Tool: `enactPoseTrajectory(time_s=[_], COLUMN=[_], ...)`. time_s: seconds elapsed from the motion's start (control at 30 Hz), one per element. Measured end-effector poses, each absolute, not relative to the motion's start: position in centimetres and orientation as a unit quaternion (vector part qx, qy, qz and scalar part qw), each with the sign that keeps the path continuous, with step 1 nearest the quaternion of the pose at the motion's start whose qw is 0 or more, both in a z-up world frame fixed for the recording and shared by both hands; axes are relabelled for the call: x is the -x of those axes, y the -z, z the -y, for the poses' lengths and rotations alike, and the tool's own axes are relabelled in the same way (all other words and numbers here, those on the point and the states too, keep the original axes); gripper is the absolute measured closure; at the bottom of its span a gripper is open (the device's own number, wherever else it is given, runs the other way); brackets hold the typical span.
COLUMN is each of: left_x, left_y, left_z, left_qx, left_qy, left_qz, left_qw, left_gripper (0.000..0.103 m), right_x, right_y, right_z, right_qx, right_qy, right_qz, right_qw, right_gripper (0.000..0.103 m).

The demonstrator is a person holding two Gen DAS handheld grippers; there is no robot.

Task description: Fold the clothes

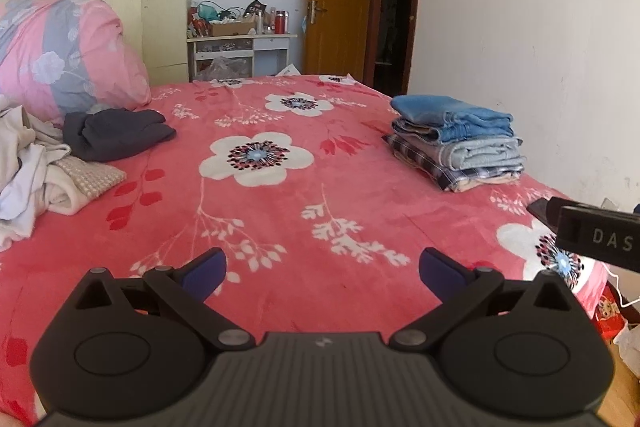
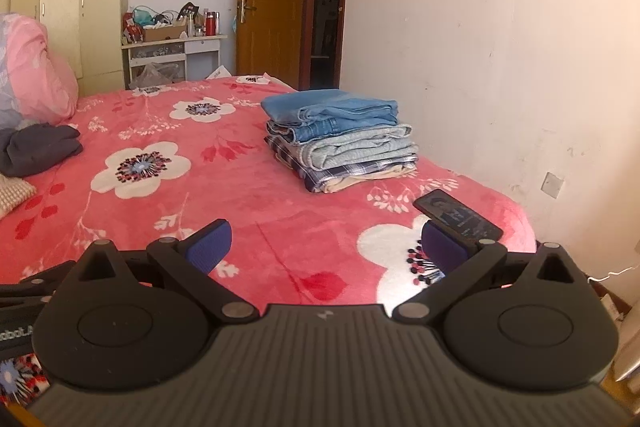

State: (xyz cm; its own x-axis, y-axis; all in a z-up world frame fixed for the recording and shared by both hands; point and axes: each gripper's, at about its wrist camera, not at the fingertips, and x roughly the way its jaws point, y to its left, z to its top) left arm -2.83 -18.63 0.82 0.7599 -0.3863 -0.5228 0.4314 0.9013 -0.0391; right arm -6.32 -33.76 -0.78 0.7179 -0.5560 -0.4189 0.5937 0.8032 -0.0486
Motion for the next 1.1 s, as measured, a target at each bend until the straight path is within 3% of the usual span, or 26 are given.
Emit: enactPoseTrajectory(time_s=[1.1], left_x=[4.2], left_y=[-0.4], left_z=[23.0], left_qx=[-0.045], left_qy=[0.23], left_qz=[-0.262], left_qw=[0.936], left_gripper=[0.0], right_x=[7.6], right_y=[2.1], right_z=[36.8], right_qx=[-0.052], right_qy=[0.34], right_qz=[-0.233], right_qw=[0.91], right_gripper=[0.001])
